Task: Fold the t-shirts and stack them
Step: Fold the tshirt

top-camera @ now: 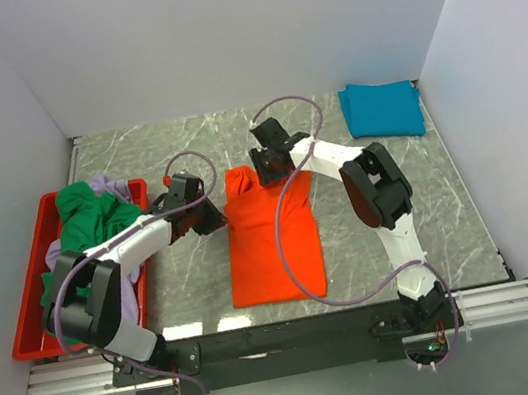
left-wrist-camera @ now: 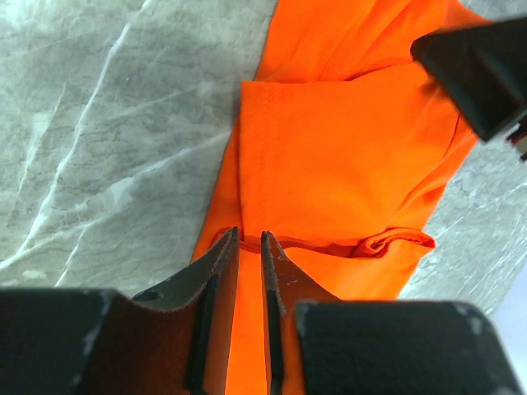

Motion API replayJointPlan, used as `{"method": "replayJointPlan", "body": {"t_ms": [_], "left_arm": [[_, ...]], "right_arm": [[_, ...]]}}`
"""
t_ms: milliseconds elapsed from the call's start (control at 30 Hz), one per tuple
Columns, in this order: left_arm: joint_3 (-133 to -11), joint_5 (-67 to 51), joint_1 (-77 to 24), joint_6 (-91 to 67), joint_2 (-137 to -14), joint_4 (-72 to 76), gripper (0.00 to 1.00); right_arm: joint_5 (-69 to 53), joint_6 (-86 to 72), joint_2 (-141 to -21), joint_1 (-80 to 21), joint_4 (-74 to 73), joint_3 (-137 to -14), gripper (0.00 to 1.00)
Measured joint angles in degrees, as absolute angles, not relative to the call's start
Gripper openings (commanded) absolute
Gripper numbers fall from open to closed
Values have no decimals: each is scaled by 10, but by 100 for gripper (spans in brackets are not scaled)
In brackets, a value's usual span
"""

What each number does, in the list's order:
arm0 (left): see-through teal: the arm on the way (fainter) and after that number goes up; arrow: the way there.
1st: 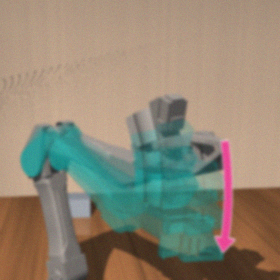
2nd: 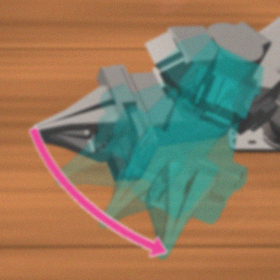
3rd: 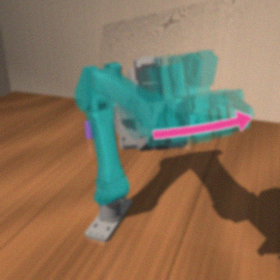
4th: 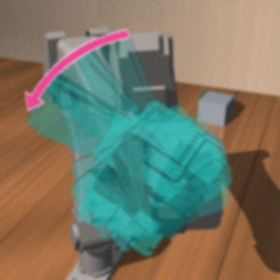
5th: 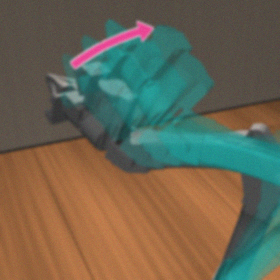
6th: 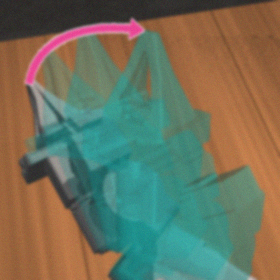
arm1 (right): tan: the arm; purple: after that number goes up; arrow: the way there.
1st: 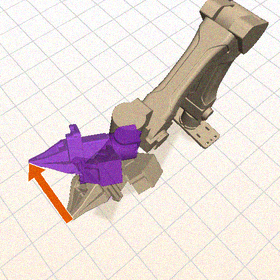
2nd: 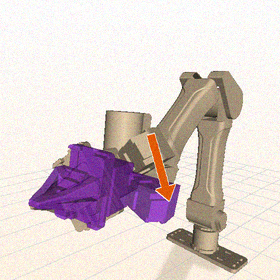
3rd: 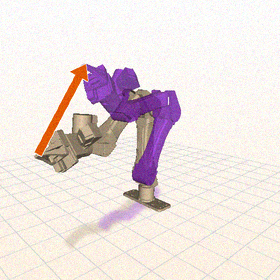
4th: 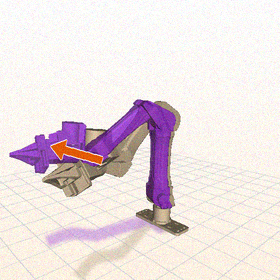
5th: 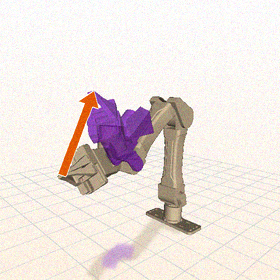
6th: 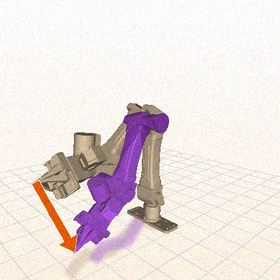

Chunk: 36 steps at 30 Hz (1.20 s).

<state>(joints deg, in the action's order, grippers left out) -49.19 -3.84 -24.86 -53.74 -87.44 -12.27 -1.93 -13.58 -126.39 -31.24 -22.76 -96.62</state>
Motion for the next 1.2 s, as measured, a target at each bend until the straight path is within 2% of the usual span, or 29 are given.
{"method": "replayJointPlan", "body": {"t_ms": [400, 567, 1200], "left_arm": [[-490, -38, -249, -537, -871, -123, 23], [-489, -38, -249, -537, -871, -123, 23], [-489, -38, -249, -537, -871, -123, 23]], "right_arm": [[6, -154, -1167, -312, -214, -880, 46], [39, -186, -1141, -312, -218, -881, 46], [115, -244, -1236, -312, -319, -965, 46]]}}
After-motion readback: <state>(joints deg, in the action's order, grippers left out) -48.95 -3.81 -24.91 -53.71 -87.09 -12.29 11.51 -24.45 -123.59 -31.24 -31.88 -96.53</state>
